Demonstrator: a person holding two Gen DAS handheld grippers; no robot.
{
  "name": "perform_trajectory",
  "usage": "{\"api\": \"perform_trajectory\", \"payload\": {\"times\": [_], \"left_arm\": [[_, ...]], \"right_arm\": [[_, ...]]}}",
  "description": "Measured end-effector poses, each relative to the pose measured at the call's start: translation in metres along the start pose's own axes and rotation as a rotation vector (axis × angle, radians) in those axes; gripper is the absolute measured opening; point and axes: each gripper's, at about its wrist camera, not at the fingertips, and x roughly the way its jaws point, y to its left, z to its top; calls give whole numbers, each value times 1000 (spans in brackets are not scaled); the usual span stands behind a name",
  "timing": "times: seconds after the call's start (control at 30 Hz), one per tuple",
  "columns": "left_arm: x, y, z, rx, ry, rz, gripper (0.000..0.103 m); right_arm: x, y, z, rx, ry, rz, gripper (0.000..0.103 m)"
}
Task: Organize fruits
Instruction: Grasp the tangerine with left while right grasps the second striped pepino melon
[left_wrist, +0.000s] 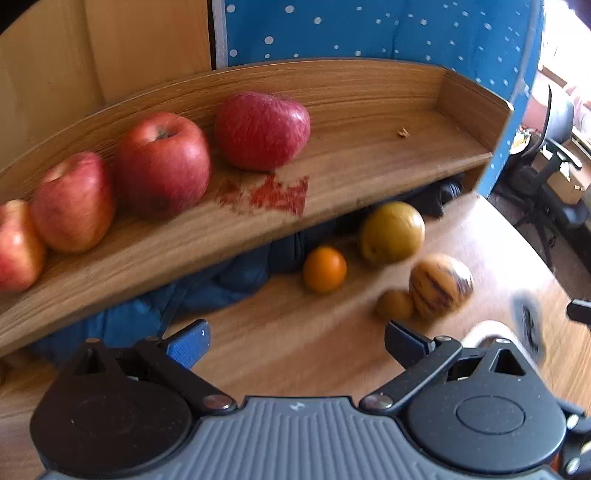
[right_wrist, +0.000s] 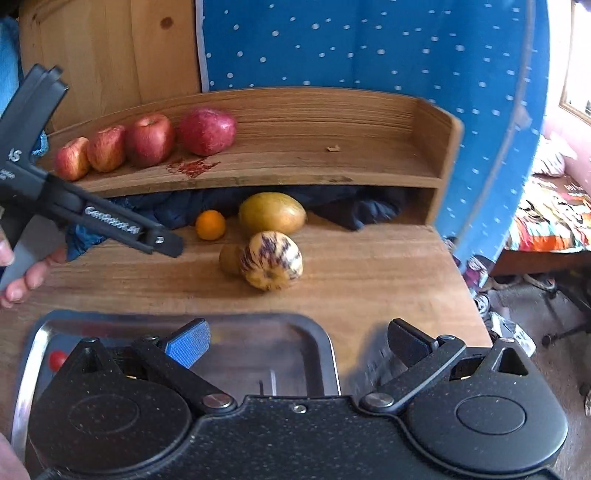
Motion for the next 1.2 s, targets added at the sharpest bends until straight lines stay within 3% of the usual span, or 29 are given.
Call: {"api": "perform_trajectory", "payload": {"times": [0.33, 0.53, 0.8, 1.13, 1.2], "left_arm": [[34, 5, 21, -77, -12, -92, 100], [46, 1, 25, -87, -25, -132, 89], [52, 8, 27, -121, -25, -156, 67], [55, 8, 24, -115, -16, -142, 56], [55, 7, 24, -109, -16, -138, 46]], "right_arm": [[46, 4, 32, 96, 15, 1, 95], [67, 6, 41, 127, 43, 3, 87], [82, 9, 47, 156, 66, 3, 72], [87, 6, 46, 197, 79, 8, 61], [87, 5, 46, 206, 78, 19, 56]]}}
